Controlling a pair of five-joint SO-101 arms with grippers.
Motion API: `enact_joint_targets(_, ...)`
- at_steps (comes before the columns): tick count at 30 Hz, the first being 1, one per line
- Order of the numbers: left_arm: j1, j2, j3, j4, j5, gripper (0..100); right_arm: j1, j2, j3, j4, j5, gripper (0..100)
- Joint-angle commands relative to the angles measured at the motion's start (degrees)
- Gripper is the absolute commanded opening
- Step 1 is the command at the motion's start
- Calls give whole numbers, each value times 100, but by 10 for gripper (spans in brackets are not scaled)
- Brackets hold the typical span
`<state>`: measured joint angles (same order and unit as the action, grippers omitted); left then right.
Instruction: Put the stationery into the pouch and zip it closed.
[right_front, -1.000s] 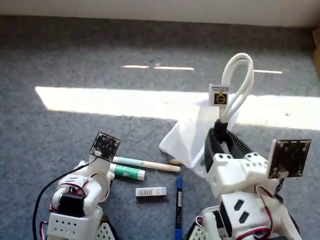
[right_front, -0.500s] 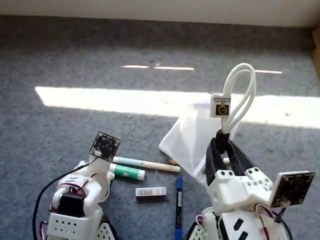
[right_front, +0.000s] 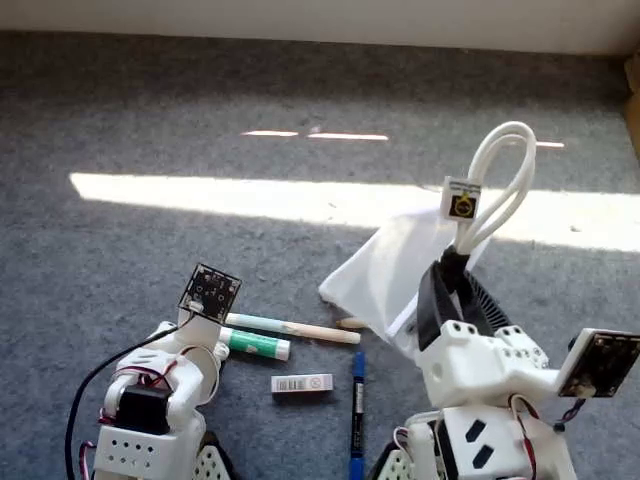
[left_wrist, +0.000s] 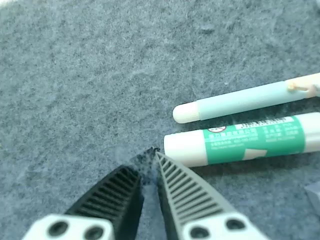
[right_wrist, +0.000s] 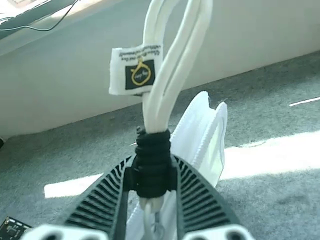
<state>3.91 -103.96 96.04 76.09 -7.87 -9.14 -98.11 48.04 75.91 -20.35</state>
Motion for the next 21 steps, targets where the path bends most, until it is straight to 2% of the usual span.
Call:
enact_joint_targets(1, 13, -13, 110, 35, 70, 6, 409, 382, 242, -198, -246, 4)
enact_joint_targets(12, -40, -31, -198, 44, 53, 7, 488, 338, 1051, -866, -316, 4)
enact_joint_targets(19, -1235, -31, -1622, 26, 53, 7, 514, 330, 1095, -884, -325, 4)
enact_joint_targets(21, -1305, -31, -2026, 26, 53, 7, 514, 330, 1095, -884, -440, 4)
